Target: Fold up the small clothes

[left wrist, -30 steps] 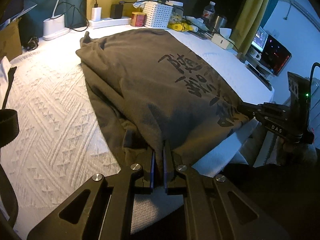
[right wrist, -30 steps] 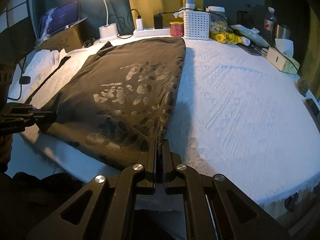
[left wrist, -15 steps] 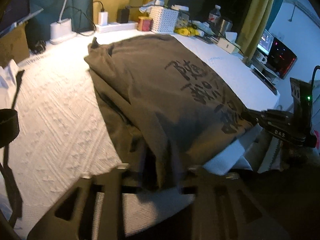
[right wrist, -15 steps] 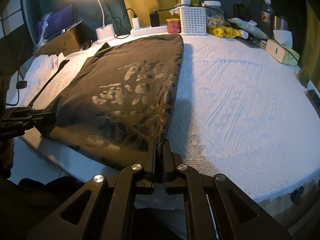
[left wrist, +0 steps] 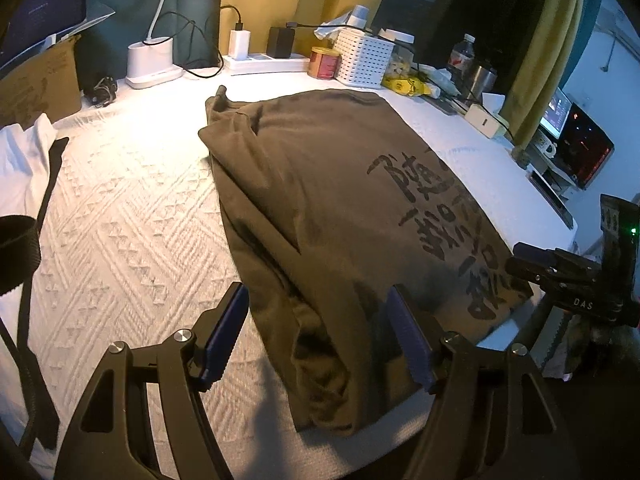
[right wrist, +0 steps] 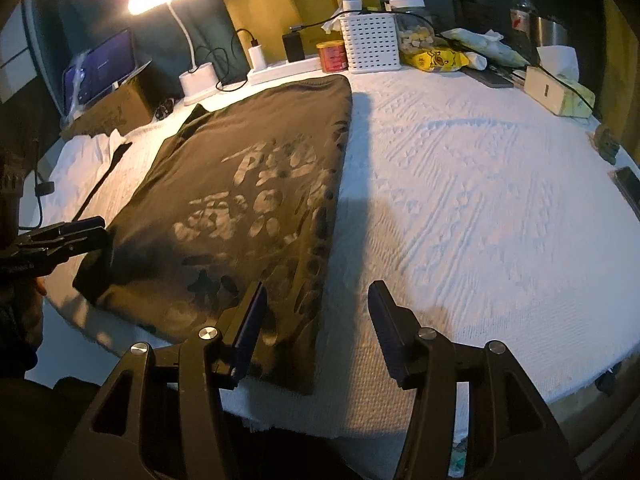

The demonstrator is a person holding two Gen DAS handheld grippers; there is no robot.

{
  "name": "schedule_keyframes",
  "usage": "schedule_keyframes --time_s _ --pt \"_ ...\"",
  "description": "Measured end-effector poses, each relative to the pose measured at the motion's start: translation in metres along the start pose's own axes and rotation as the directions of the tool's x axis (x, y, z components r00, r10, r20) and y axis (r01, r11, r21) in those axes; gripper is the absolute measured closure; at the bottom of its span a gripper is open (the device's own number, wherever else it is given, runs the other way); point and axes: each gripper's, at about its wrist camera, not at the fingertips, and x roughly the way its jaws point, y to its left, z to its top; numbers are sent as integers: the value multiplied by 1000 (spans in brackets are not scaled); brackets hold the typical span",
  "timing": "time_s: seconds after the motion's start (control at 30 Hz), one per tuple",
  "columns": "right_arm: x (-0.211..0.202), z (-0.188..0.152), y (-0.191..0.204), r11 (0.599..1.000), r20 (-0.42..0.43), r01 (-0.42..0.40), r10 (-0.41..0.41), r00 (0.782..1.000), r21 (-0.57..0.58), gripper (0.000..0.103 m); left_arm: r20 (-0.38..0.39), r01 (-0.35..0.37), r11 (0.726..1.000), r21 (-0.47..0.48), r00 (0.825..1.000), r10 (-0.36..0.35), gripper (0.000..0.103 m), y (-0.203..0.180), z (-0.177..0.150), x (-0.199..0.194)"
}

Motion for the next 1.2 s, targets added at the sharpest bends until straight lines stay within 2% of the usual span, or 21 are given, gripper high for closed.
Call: schedule_keyframes --time_s 0.2,0.67,1.2 --pt "4 12 -12 1000 8 22 -22 1000 21 47 1 -13 1000 -9 1000 13 32 3 15 6" --pt "10 40 -41 990 23 104 -106 994 95 46 10 10 1000 26 1000 -10 32 9 54 27" --pt "37 77 -35 991 12 115 -116 993 75 46 29 26 1000 1 999 -26 32 38 86 52"
